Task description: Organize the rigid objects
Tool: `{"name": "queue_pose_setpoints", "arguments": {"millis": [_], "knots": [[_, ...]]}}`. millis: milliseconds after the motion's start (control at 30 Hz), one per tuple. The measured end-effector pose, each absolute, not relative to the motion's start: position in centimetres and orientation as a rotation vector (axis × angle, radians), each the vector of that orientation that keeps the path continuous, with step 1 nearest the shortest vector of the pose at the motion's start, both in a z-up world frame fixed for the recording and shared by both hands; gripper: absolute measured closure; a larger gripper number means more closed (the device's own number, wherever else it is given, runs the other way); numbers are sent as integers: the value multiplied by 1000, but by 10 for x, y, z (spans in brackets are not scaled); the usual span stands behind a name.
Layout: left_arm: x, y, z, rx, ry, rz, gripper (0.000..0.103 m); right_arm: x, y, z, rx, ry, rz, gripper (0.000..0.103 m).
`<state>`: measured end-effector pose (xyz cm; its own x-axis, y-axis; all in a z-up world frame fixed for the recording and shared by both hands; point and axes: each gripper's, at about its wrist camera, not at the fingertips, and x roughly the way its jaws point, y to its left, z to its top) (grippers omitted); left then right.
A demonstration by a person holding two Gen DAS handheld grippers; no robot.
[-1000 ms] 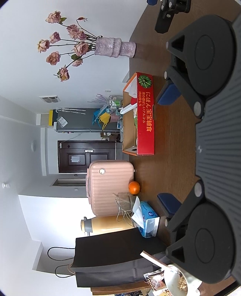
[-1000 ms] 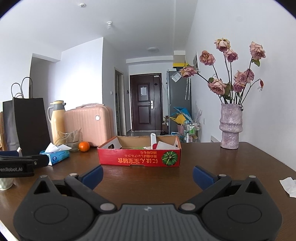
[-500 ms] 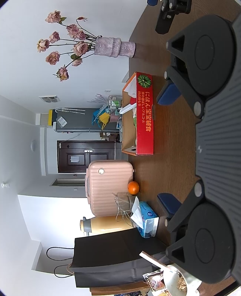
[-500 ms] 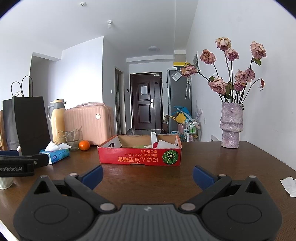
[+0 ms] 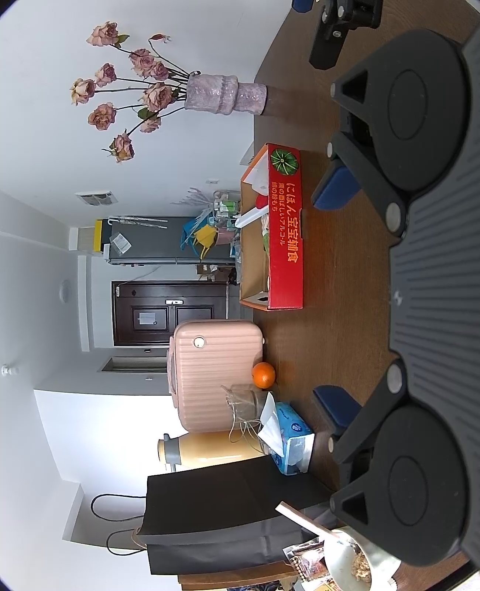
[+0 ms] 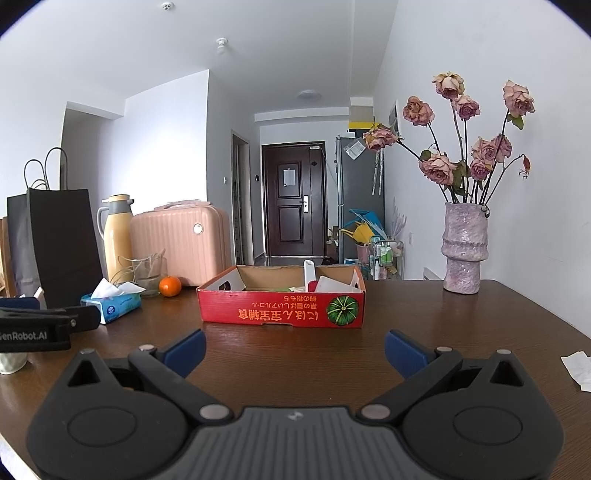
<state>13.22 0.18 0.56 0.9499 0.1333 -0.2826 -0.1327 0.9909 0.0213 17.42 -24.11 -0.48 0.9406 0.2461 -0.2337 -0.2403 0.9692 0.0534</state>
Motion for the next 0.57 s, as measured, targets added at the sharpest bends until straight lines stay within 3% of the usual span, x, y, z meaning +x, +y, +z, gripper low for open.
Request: {"name": "queue_pose_setpoints", "arguments": {"millis": [567], "knots": [[134,3,2,2,291,141,0,176,-240,-9,21,256,250,0]]}}
